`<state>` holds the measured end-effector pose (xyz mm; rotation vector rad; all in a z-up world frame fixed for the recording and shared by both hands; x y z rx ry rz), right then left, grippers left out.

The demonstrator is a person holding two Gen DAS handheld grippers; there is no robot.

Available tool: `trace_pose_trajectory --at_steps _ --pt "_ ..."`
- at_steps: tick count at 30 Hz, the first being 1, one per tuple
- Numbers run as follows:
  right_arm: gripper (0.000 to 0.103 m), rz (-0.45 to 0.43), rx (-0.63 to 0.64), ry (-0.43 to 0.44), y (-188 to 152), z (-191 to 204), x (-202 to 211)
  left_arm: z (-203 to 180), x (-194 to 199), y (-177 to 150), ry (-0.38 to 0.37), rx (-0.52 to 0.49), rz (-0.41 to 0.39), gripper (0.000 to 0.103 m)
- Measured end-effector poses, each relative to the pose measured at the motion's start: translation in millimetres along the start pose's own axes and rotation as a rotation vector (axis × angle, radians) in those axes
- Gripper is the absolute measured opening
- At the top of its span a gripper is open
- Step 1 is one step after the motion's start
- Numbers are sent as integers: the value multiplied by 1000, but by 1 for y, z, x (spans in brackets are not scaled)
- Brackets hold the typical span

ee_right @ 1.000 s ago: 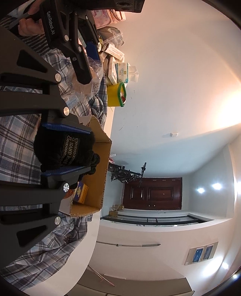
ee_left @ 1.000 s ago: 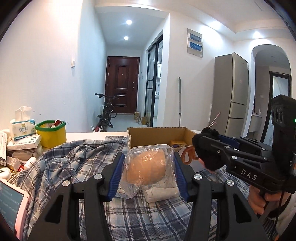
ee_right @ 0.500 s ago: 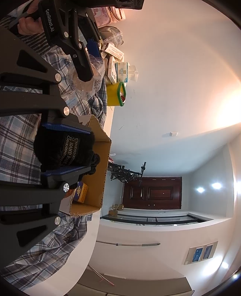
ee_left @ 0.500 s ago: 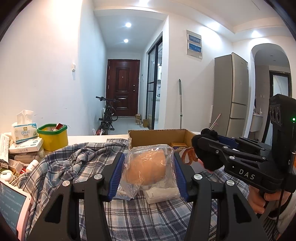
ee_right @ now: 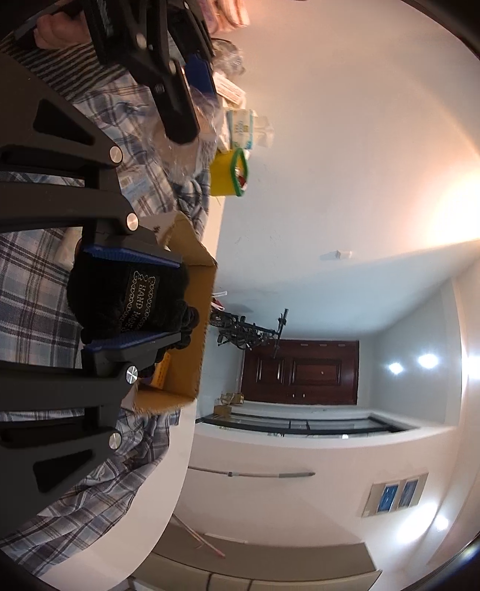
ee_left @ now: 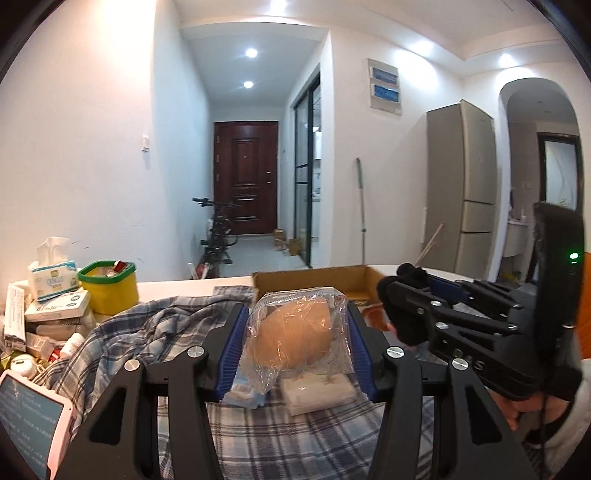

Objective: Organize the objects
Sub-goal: 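Lift the bagged bun with the left gripper while the right carries the pouch toward the box, then lower the bagged bun into the cardboard box and open the left gripper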

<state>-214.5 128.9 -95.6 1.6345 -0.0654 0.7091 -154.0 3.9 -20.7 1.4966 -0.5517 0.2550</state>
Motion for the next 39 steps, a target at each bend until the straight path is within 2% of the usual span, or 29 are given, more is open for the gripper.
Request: trace_pose_trajectory --at_steps 3,5,8,12,14,16,18,19,20,21,24,28,31,33,35,37,39 --pt "32 -20 -10 -17 9 -7 9 -13 9 12 -17 -43 -15 55" --pt "32 -29 7 -30 16 -9 15 -22 15 22 0 -71 -33 55" --pt "32 -61 45 -46 30 -8 27 -38 27 42 -15 -102 -75 55" --pt "32 -127 43 -48 67 -11 54 -58 46 80 -19 -154 -166 55" --pt "32 -159 21 -98 95 -18 71 -64 58 100 -4 -162 -212 55" --pt "32 -186 -12 -124 119 -24 86 -66 70 121 10 -138 -232 55" --pt "32 -219 -66 -170 146 -35 103 -58 80 141 38 -49 -218 55" --pt "32 -237 -92 -201 159 -40 111 -56 85 150 15 -14 -220 55" --pt "32 -259 -106 -200 173 -42 119 -54 91 162 -26 11 -228 55" --pt "32 -273 -108 -182 183 -42 126 -52 94 168 -31 20 -237 55" --pt "32 -322 -111 -132 207 -38 147 -39 105 189 -8 41 -296 55" --pt "32 -336 -80 -43 205 -27 154 -28 102 192 -26 45 -315 55" --pt "32 -296 -43 52 182 -18 141 -29 80 183 -29 25 -265 55" --pt "32 -304 -88 33 178 -27 129 -34 65 183 -55 8 -223 55" --pt "32 -323 -92 -19 180 -37 119 -31 53 183 -24 8 -206 55" --pt "32 -289 -109 -74 180 -51 104 -28 42 184 2 3 -191 55" --pt "32 -255 -153 -54 179 -65 94 -23 32 185 9 19 -173 55"
Point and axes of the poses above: each gripper's, at about its wrist camera, not at the fingertips, and x roughly against the way its jaws point, z to its left, y to its top, the point moved 10 cm from there along -x, roughly the way its jaws point, and after that the axes turned 13 degrees about z, right-handed, at the moved point
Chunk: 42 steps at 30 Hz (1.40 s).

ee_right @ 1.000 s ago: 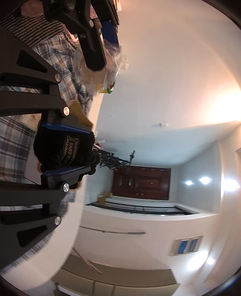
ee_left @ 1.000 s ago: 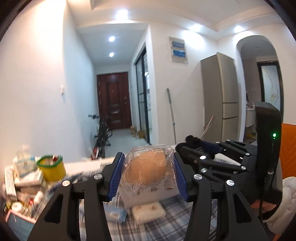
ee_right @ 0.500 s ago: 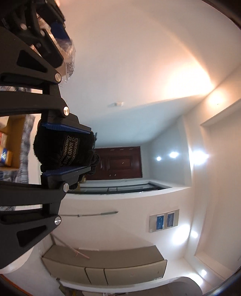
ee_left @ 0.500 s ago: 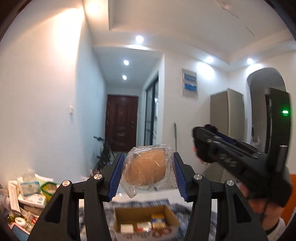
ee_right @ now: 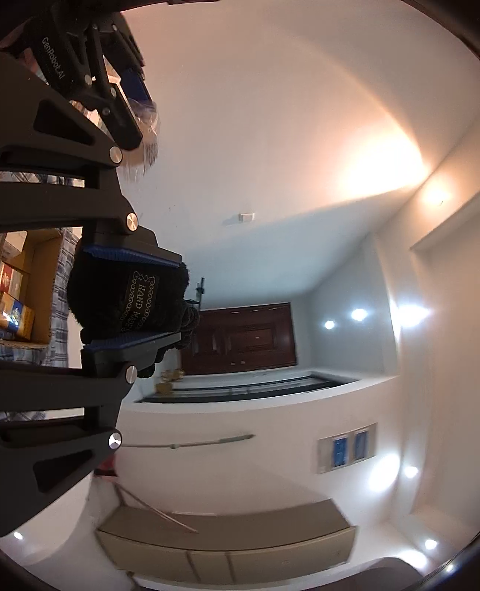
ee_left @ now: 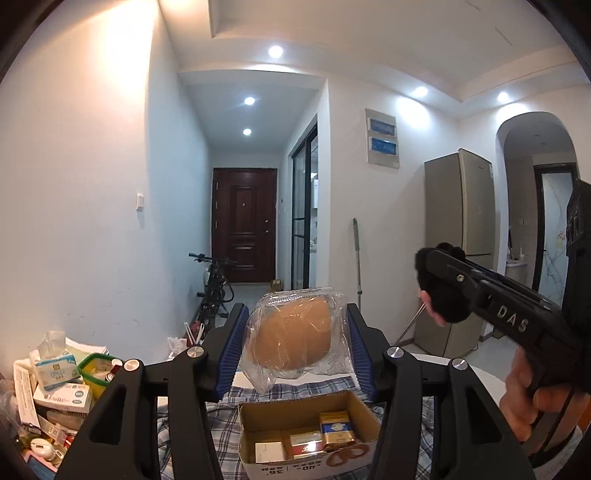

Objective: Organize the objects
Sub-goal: 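Lower the bagged bun into the cardboard box and open the left gripper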

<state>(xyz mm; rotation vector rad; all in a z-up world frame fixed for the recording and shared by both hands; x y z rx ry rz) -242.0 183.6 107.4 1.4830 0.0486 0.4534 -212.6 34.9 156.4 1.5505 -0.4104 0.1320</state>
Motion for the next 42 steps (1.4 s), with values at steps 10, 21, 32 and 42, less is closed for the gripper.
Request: trace_pose_trajectory --at_steps 10,21,32,42 --pt "32 73 -52 -2 -3 -21 -21 13 -11 -1 32 42 6 55" --pt "32 168 -49 9 -26 -18 -52 33 -48 -19 66 77 81 55" --pt "32 363 -25 27 -75 -11 -103 53 -169 -94 -10 180 492 55" --pt "32 423 -36 19 -87 -25 -120 37 -202 -144 -5 113 607 55"
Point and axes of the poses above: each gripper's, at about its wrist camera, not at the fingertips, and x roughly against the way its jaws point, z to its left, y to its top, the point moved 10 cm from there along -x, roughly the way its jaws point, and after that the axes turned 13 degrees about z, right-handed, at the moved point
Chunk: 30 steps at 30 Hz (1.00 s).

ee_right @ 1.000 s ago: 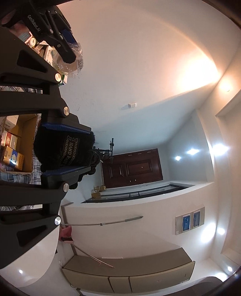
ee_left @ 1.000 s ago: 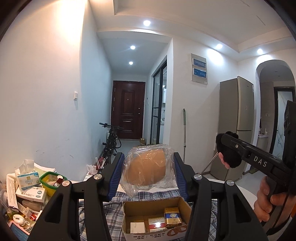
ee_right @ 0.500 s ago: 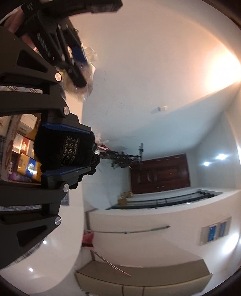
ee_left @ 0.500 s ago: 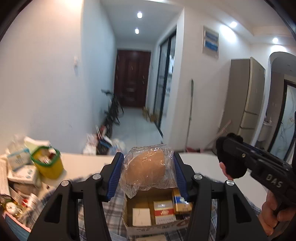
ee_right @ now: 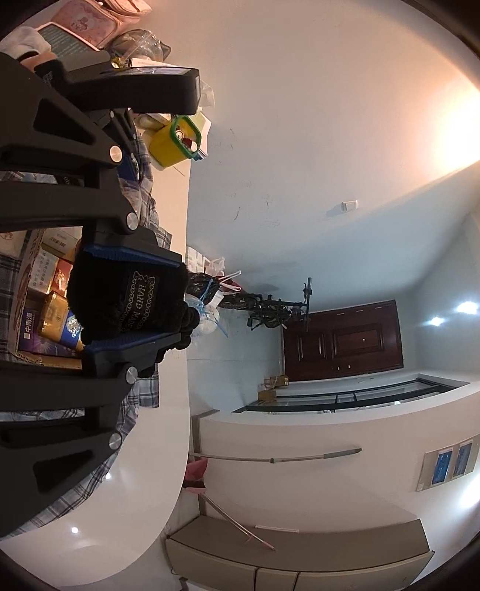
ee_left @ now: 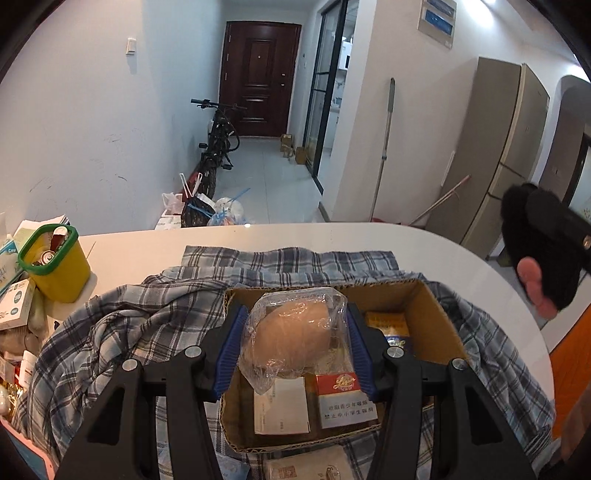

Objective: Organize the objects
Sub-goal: 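Lower the bagged bun into the cardboard box and open the left gripper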

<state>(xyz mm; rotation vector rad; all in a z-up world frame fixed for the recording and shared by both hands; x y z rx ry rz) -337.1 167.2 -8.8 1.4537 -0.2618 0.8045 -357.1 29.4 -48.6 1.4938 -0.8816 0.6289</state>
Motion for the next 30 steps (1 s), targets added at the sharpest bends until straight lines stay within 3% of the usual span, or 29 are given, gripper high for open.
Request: trace_pose_trajectory --at_steps 13,22,30 --pt "32 11 -14 -12 4 -5 -5 7 -28 -8 23 -16 78 55" --pt "33 33 -40 -10 4 -13 -14 -2 -38 -14 56 -61 100 55" --pt "33 25 -43 -15 5 -15 -14 0 -43 -16 42 -60 113 58"
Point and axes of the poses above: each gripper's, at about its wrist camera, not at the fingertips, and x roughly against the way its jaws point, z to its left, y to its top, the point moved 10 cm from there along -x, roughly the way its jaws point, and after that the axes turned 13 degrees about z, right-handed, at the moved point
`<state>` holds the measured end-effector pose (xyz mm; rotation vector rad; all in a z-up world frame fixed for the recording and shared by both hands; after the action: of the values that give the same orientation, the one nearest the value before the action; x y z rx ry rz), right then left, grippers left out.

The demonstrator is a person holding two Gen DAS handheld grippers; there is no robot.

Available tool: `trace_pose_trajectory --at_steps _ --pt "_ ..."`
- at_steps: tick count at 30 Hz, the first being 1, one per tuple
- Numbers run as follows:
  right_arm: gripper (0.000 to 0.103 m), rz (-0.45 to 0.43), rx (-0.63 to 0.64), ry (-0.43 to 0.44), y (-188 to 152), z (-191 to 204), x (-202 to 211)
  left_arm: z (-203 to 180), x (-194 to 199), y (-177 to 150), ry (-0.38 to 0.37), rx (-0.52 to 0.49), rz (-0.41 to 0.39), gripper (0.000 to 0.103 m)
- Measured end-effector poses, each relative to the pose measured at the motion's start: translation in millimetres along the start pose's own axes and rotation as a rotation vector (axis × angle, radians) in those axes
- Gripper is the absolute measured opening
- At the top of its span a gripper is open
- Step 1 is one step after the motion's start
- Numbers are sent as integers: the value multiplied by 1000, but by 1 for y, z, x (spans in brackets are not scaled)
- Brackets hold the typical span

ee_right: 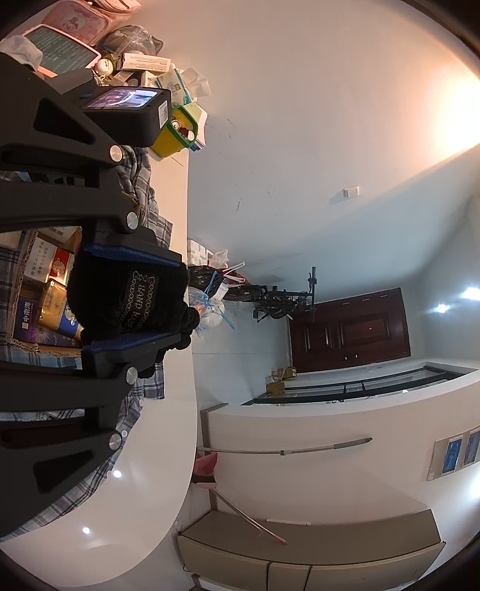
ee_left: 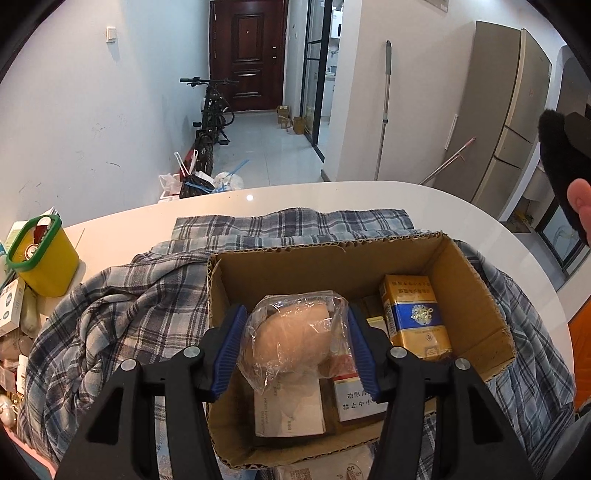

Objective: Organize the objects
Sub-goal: 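Lower the bagged bun into the cardboard box and open the left gripper, then lower the black pouch into the cardboard box and open the right gripper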

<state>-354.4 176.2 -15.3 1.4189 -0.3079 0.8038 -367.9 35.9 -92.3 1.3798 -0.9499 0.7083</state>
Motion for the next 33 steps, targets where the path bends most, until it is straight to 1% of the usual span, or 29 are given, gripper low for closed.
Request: trace_pose_trajectory --at_steps 5,7,12,16,18,19,20,23,24,25,28,29,31,33 --pt "33 1 0 0 0 0 0 -2 6 3 28 -13 -28 60" --pt "33 -1 0 -1 0 0 0 -2 11 4 27 -9 -45 67" --pt "33 -9 0 -6 2 -1 1 3 23 10 22 2 -93 67" --pt "33 -14 1 -2 3 -1 3 8 47 17 24 25 -163 67" --pt "33 -17 3 2 3 0 4 12 69 21 33 39 -222 68" --pt "33 -19 5 3 3 1 5 14 77 22 41 45 -243 71" --pt "33 -21 8 5 3 2 6 15 92 23 56 55 -281 72" --pt "33 -27 12 8 2 3 8 9 134 23 74 29 -399 73" --pt "33 -29 13 9 2 5 8 8 144 23 83 22 -430 75" --pt "33 -31 15 9 3 5 9 8 156 24 96 21 -466 79" --pt "33 -36 20 7 3 7 10 7 181 21 120 32 -544 82" --pt "33 -36 21 8 2 7 10 8 188 21 123 34 -568 85" --pt "33 -35 23 8 2 9 9 10 199 21 138 42 -619 103" --pt "33 -33 26 7 1 10 8 13 208 21 154 52 -664 103"
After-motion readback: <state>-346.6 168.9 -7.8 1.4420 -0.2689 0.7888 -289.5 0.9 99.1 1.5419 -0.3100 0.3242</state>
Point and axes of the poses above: each gripper's, at about its wrist camera, not at the fingertips, and x roughly against the way its jaws point, z to its left, y to its top, the point moved 10 cm from there along -x, roughly the way its jaws point, and after that the axes turned 13 degrees about z, right-handed, at the moved point
